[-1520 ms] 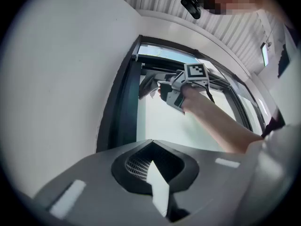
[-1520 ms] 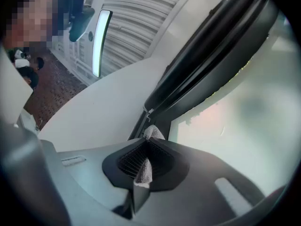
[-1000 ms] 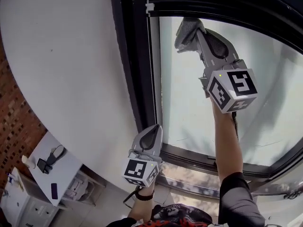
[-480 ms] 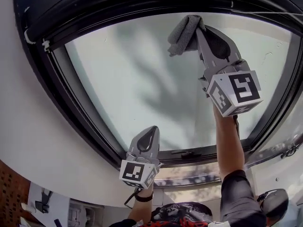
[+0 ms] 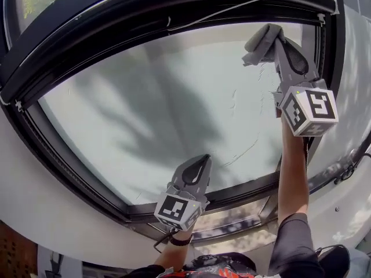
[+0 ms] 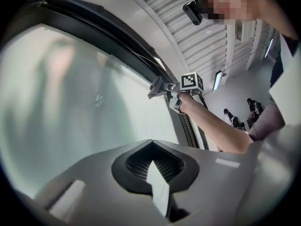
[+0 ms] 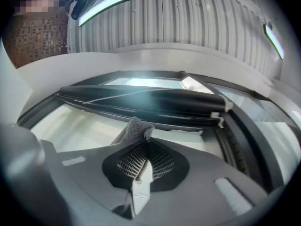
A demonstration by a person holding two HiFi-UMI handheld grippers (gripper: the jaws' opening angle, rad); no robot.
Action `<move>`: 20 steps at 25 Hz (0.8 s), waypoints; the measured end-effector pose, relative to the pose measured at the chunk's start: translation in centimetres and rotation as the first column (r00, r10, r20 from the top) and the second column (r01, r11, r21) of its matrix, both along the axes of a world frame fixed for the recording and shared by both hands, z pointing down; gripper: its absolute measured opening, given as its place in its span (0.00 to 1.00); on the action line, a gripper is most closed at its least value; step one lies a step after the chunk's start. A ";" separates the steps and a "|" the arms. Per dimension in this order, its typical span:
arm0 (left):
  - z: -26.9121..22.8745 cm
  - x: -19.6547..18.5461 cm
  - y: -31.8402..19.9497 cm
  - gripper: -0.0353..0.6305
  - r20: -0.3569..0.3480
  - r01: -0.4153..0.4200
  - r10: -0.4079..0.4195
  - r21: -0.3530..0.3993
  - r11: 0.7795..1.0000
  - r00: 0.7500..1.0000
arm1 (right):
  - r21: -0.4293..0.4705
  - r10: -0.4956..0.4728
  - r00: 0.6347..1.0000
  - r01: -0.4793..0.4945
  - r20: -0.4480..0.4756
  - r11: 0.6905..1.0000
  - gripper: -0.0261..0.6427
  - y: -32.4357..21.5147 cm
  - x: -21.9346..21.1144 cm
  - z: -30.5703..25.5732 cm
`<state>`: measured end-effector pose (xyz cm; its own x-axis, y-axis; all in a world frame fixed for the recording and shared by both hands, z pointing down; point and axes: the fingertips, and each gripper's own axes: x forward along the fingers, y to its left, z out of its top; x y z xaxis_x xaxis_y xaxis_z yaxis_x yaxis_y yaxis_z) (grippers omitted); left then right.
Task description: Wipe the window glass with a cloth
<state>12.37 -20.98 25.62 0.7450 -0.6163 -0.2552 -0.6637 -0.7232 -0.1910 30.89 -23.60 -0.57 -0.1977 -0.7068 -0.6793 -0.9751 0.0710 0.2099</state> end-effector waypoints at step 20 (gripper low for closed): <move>0.6 -11.2 -1.5 0.03 -0.042 0.294 -0.293 0.003 0.956 0.955 | 0.024 -0.350 0.931 0.354 -0.106 0.935 0.06 -1.4 -18.8 2.4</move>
